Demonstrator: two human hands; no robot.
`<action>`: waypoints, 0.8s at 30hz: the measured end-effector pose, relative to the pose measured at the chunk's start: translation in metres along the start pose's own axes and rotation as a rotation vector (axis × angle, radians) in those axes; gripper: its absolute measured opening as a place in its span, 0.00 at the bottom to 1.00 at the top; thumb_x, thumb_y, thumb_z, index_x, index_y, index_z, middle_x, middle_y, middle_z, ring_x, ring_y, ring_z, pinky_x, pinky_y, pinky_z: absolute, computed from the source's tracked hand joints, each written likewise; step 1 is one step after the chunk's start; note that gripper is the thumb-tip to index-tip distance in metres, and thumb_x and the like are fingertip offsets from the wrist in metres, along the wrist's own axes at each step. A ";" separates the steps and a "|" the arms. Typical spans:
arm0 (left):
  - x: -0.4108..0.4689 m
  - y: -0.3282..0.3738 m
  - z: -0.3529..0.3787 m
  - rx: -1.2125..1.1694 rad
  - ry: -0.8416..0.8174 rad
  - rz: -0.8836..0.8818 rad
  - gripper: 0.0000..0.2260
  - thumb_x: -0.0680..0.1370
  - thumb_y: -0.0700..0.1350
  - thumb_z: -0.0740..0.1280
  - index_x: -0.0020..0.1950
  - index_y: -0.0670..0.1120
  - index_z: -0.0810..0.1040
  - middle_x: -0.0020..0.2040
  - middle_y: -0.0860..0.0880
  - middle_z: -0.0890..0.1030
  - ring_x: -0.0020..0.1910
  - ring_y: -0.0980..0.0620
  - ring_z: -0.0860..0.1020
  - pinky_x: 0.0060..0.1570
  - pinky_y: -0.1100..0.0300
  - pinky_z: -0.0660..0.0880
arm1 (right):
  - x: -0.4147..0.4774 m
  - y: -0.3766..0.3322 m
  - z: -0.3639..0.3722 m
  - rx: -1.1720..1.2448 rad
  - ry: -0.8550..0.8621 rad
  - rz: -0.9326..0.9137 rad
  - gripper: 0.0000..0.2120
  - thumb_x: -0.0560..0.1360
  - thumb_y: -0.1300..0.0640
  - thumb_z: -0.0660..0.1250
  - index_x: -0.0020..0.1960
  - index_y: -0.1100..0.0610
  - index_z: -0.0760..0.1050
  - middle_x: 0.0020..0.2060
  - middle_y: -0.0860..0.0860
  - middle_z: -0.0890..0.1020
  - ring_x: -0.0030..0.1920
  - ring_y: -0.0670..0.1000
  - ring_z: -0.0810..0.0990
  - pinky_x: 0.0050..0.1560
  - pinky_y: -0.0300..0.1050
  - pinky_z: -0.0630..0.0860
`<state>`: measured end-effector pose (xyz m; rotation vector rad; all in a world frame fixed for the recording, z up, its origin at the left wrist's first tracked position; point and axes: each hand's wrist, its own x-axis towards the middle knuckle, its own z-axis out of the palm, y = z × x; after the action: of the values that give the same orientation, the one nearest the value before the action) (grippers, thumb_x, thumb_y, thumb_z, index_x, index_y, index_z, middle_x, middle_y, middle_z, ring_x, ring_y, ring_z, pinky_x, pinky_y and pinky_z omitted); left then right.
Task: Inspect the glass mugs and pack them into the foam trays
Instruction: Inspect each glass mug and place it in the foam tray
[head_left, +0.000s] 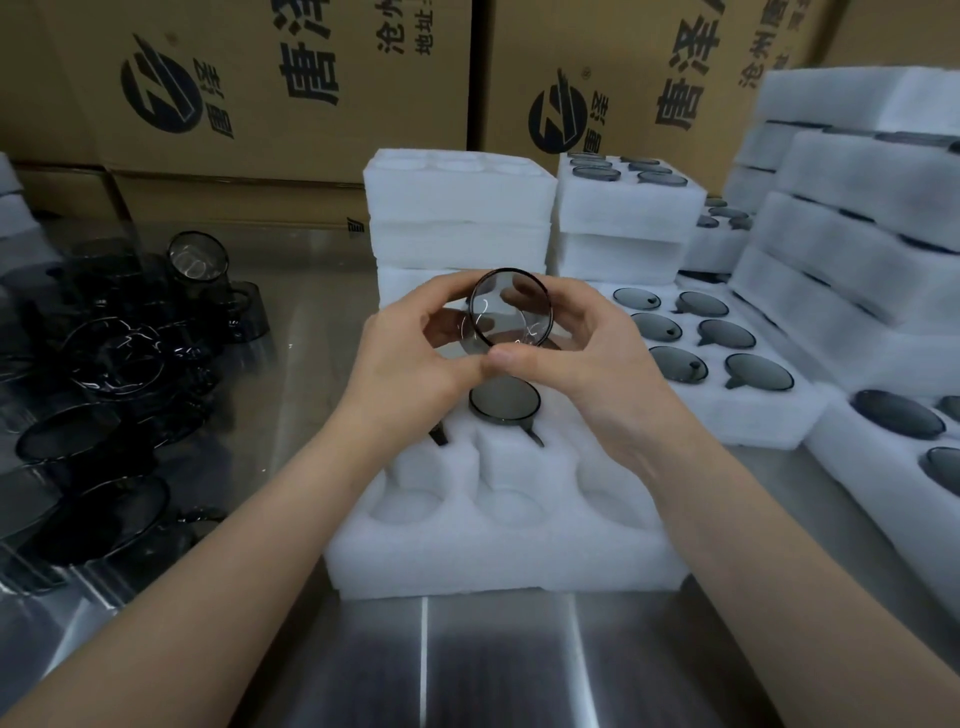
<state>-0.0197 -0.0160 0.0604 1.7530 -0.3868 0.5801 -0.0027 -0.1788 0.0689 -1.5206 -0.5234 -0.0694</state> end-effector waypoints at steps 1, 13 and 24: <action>0.000 0.000 -0.001 -0.026 0.001 -0.009 0.24 0.64 0.40 0.78 0.59 0.52 0.79 0.53 0.56 0.83 0.51 0.55 0.83 0.55 0.61 0.77 | 0.001 -0.001 -0.001 0.031 -0.013 0.004 0.25 0.67 0.71 0.74 0.63 0.59 0.77 0.57 0.49 0.82 0.56 0.44 0.82 0.56 0.43 0.79; -0.002 -0.003 0.000 0.065 -0.077 0.079 0.30 0.65 0.33 0.78 0.62 0.54 0.76 0.59 0.55 0.80 0.58 0.56 0.79 0.62 0.60 0.74 | 0.002 -0.002 -0.005 0.257 0.074 0.116 0.13 0.67 0.51 0.72 0.48 0.57 0.81 0.47 0.61 0.85 0.46 0.59 0.84 0.48 0.53 0.80; -0.007 0.001 0.005 0.447 -0.130 0.298 0.29 0.65 0.34 0.75 0.65 0.49 0.77 0.57 0.69 0.72 0.60 0.61 0.72 0.56 0.77 0.65 | -0.002 -0.002 0.006 -0.073 0.177 0.036 0.19 0.64 0.54 0.80 0.44 0.53 0.71 0.41 0.53 0.79 0.35 0.47 0.78 0.31 0.38 0.73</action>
<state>-0.0247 -0.0209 0.0563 2.1866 -0.6551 0.8137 -0.0074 -0.1736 0.0699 -1.5768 -0.3554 -0.1954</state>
